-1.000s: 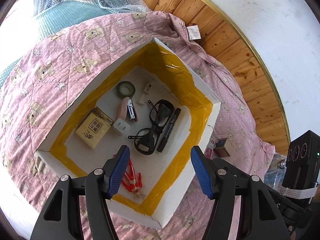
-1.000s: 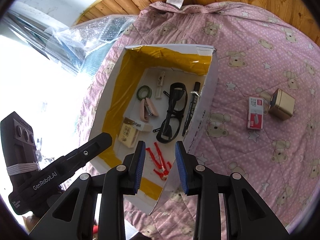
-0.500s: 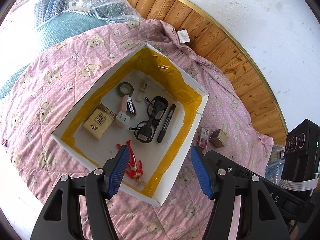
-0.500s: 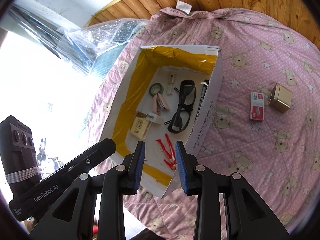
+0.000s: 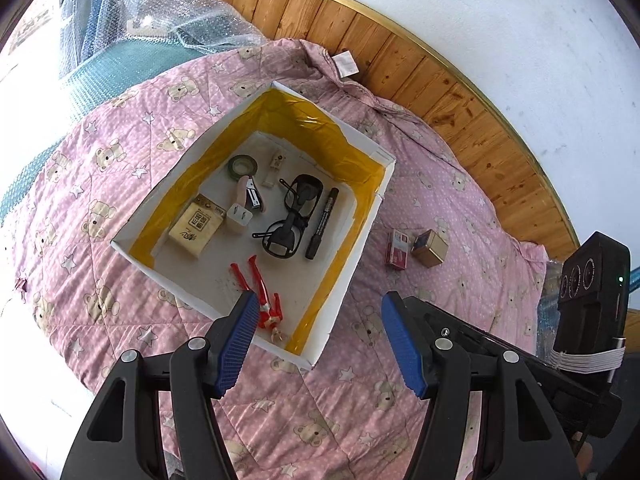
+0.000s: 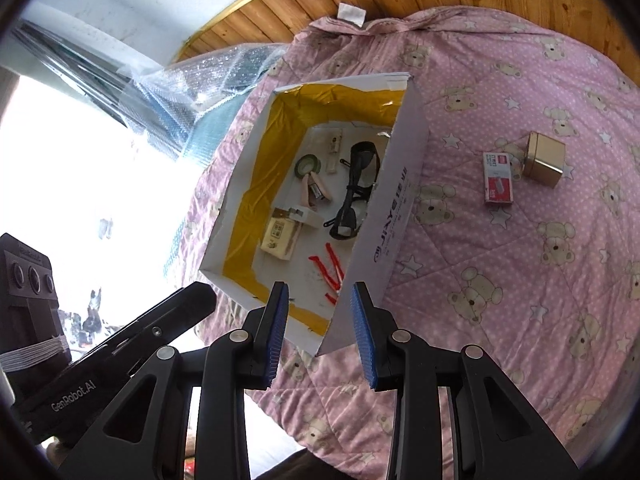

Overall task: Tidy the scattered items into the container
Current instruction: 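Withdraw both grippers toward the gold tin and red-white staples box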

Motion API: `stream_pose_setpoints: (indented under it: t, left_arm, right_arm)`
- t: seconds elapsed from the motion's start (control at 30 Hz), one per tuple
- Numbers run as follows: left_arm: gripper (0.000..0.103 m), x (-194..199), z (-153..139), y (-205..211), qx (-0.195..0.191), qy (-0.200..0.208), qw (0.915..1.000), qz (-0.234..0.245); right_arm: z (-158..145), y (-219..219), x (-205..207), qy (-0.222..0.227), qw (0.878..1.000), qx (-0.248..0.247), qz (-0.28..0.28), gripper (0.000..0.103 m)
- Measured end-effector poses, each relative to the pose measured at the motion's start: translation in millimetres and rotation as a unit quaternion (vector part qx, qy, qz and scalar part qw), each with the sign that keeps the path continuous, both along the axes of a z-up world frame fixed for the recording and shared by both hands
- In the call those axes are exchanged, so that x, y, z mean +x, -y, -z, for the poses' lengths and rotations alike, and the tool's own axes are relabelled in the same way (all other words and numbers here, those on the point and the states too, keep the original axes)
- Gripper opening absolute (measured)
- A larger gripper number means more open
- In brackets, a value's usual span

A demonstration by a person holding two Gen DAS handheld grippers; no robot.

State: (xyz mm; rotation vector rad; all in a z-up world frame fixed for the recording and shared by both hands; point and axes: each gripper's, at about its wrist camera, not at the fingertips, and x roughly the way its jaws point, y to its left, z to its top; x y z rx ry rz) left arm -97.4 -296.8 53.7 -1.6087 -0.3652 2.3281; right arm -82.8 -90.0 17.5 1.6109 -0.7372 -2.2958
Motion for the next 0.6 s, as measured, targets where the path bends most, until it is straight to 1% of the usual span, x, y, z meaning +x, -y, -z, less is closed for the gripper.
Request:
stream_pose_setpoints:
  t: [0.3, 0.6]
  left_arm:
    - [0.064, 20.3, 0.2, -27.7, -0.012, 0.004, 0.9995, 0.03]
    - [0.064, 24.4, 8.1, -67.5, -0.023, 0.013, 0.9976, 0.064]
  right_arm:
    - [15.8, -41.4, 25.8, 0.015, 0.999, -0.015, 0.046, 0.035]
    - [29.0, -83.2, 41.2, 0.026, 0.996, -0.022, 0.082, 0.035]
